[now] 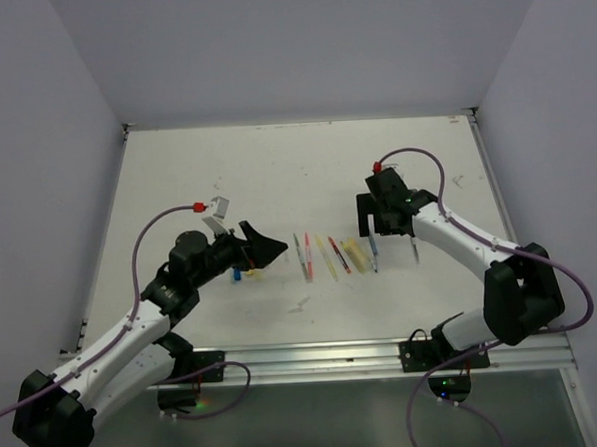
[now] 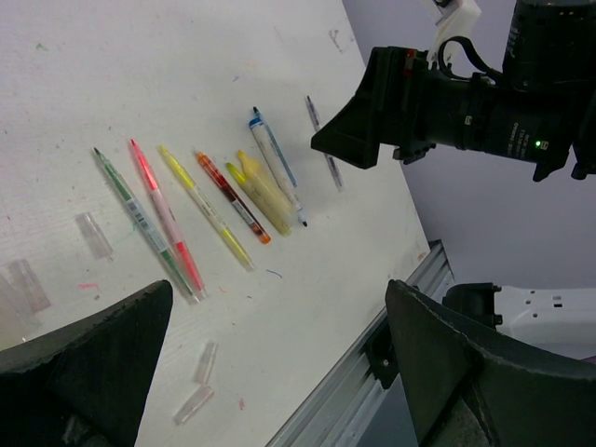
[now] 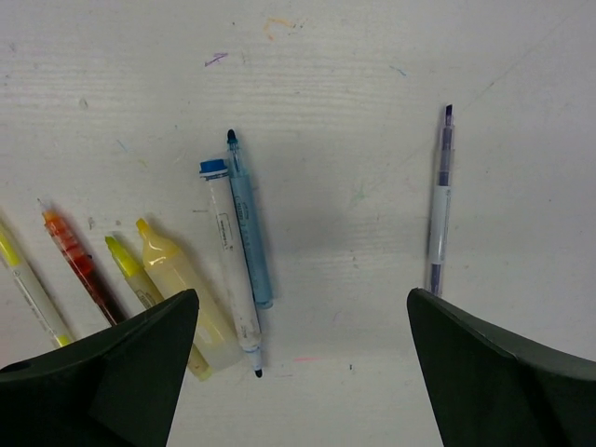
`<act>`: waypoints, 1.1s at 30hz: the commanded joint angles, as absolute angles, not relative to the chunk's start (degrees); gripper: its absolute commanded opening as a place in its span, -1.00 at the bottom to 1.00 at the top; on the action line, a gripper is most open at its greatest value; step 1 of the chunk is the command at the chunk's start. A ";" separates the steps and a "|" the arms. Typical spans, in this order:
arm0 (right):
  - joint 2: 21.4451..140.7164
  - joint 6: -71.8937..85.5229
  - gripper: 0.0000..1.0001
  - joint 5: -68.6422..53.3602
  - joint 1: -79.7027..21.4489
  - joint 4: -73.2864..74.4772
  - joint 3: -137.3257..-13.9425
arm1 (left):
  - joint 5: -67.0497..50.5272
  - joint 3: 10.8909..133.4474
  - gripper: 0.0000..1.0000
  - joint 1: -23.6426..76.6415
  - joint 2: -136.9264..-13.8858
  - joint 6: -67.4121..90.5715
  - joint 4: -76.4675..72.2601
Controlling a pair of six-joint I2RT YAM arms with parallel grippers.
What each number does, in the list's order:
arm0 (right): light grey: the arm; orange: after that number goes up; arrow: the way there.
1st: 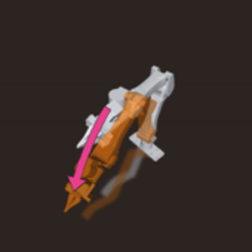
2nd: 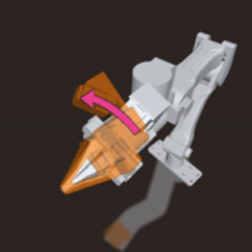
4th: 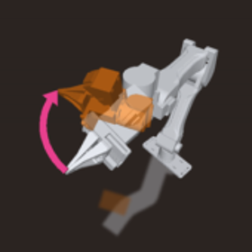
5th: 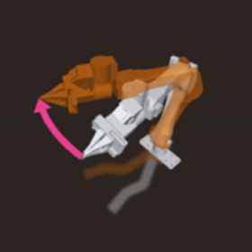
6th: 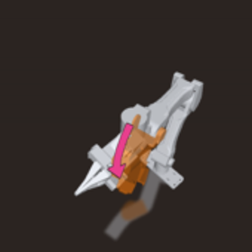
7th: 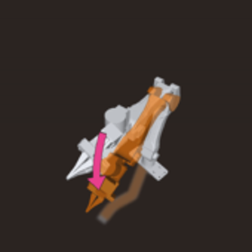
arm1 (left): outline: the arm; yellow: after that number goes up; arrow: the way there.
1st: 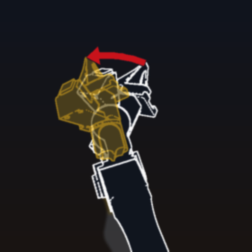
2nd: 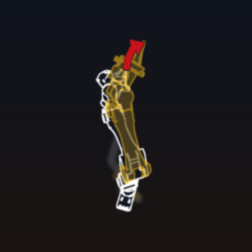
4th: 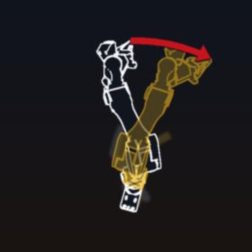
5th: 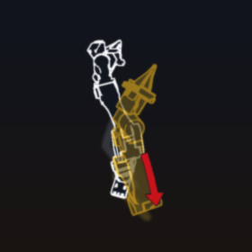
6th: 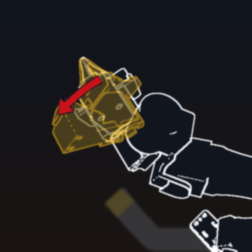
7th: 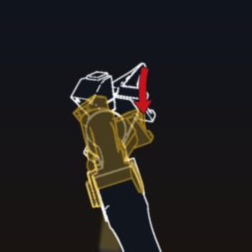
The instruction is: Open the pen caps
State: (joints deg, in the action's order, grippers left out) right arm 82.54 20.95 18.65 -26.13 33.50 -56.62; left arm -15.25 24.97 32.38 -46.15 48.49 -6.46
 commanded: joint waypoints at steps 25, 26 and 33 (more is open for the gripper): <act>81.74 21.45 0.97 15.21 -26.02 30.59 -54.23 | -17.75 23.38 1.00 32.43 -48.87 51.15 -12.74; 82.09 21.53 0.98 15.03 -26.02 30.59 -54.40 | -17.84 23.47 1.00 32.52 -49.13 51.24 -12.83; 81.39 22.50 0.97 13.63 -26.02 31.20 -53.88 | -18.37 23.47 1.00 32.52 -49.31 51.24 -12.92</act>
